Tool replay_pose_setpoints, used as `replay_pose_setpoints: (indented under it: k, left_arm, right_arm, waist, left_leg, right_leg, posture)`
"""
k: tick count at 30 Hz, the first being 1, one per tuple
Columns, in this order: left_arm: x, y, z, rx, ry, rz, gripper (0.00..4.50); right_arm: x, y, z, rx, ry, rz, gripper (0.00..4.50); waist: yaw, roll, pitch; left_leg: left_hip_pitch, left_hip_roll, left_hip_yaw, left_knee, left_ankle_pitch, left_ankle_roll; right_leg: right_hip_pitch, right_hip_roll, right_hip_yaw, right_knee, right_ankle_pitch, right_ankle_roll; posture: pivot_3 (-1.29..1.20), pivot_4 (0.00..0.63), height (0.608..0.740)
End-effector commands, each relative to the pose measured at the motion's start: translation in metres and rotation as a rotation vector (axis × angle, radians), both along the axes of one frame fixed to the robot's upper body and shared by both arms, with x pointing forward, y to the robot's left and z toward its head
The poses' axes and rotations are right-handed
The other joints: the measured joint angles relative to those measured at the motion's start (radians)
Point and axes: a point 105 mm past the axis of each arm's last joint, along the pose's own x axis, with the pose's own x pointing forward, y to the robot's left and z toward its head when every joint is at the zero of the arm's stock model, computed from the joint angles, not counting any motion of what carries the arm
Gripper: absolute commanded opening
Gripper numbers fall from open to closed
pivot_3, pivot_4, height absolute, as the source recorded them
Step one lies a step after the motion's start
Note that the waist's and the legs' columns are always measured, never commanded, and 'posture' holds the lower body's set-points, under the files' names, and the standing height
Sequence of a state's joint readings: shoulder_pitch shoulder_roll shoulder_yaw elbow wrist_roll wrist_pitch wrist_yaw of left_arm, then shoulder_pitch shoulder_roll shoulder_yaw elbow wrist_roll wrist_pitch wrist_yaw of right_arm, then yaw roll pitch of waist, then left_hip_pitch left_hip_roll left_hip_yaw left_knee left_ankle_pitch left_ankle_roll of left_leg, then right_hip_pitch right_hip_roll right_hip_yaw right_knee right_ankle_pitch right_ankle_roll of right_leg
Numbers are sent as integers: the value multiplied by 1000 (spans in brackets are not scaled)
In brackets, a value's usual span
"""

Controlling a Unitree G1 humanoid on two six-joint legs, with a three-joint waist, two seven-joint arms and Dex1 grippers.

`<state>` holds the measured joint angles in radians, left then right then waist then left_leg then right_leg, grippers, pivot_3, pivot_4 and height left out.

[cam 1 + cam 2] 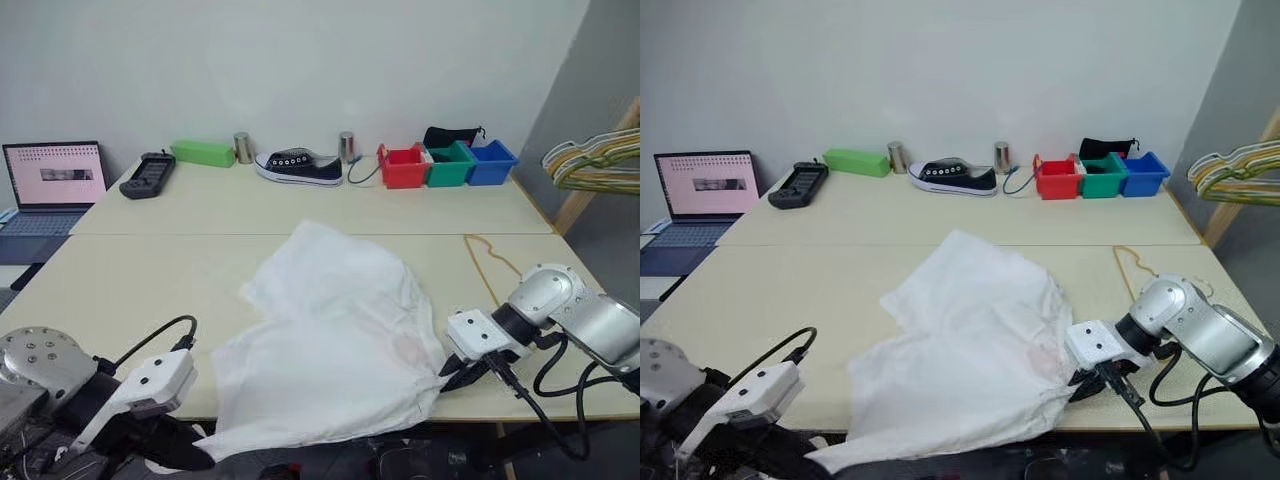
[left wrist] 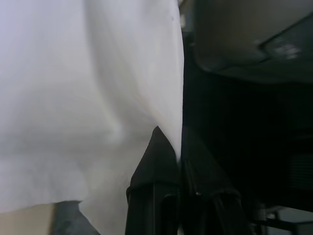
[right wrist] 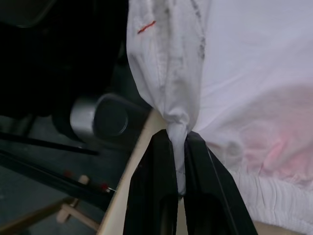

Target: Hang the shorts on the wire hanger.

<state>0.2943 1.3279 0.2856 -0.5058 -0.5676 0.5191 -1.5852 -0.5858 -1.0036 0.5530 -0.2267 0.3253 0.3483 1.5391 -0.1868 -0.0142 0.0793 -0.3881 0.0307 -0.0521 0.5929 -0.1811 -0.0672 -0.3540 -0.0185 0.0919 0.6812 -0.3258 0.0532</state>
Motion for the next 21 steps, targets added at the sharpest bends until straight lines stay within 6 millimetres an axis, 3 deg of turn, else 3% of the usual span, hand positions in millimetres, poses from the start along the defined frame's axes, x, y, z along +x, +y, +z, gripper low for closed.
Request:
replay_pose_setpoints:
  k: [1, 2, 4, 6, 8, 9, 11, 13, 14, 16, 19, 21]
  left_arm:
    - [92, 44, -18, 158, -298, 160, 58]
    - [133, 51, -13, 178, -433, 230, 58]
    - [195, 58, 7, 222, -656, 329, 58]
    - [255, 62, 52, 273, -965, 504, 58]
    - [293, 64, 124, 296, -1309, 716, 58]
    - [299, 66, 166, 296, -1492, 820, 58]
    - [292, 72, 239, 280, -1801, 996, 58]
    - [276, 74, 286, 247, -2016, 1081, 58]
    - [270, 74, 298, 236, -2077, 1081, 58]
    - [270, 75, 292, 230, -2059, 1038, 58]
    - [285, 79, 223, 219, -1734, 896, 58]
    - [277, 83, 158, 243, -1458, 739, 58]
  right_arm:
    - [80, 31, 19, 122, -134, -215, 0]
    - [119, 44, 34, 186, -256, -335, 0]
    - [172, 60, 62, 260, -421, -530, 0]
    - [213, 69, 105, 337, -666, -697, 0]
    - [242, 63, 161, 400, -1008, -888, 0]
    - [248, 55, 195, 436, -1216, -969, 0]
    - [243, 45, 252, 553, -1497, -1066, 0]
    - [234, 43, 282, 650, -1626, -1100, 0]
    - [231, 46, 287, 682, -1650, -1087, 0]
    - [230, 58, 277, 690, -1627, -1009, 0]
    - [235, 80, 225, 643, -1429, -861, 0]
    - [234, 91, 170, 559, -1229, -752, 0]
  waist:
    - [-14, 2, 1]
    - [-22, 1, 2]
    - [-33, -6, 7]
    - [-34, -12, 8]
    - [-35, -17, 8]
    - [-34, -19, 7]
    - [-33, -20, 7]
    - [-31, -20, 7]
    - [-33, -18, 6]
    - [-38, -10, 1]
    - [-50, 0, -6]
    - [-67, 0, -5]
  left_leg:
    - [4, -1, -1, 0, -1, -1]
    - [6, -2, -2, 1, -1, -2]
    - [5, -4, -6, 0, 0, -1]
    - [-3, -5, -9, 1, 17, 10]
    - [-12, -6, -12, 6, 23, 11]
    - [-18, -6, -13, 6, 23, 11]
    - [-39, -8, -18, 10, 24, 9]
    - [-50, -9, -19, 7, 25, 4]
    - [-51, -10, -15, 2, 24, 3]
    - [-49, -11, -6, -5, 21, -1]
    - [-44, -14, -1, -5, 16, 1]
    - [-44, -14, -1, -6, 16, 1]
  right_leg:
    - [3, 0, 0, -1, 0, 0]
    - [4, 0, 0, -1, 0, 0]
    - [5, 1, -3, -2, 5, 4]
    - [2, 1, -3, -7, 32, 11]
    - [-4, 1, -4, -7, 38, 16]
    - [-12, 0, -4, -6, 41, 21]
    - [-32, -2, -3, 1, 46, 22]
    - [-48, -3, -3, 3, 50, 15]
    - [-53, -5, -2, 4, 50, 15]
    - [-55, -7, 4, 1, 43, 15]
    - [-51, -9, 6, 1, 35, 18]
    - [-51, -8, 5, 3, 33, 17]
  posture:
    - [-116, 2, 740]
    - [-124, 0, 740]
    - [-136, 0, 740]
    - [-157, 0, 740]
    - [-164, 0, 740]
    - [-166, 0, 740]
    - [-165, 0, 740]
    - [-142, 0, 740]
    - [-132, 0, 740]
    - [-119, 0, 740]
    - [-98, 3, 740]
    - [-86, 10, 740]
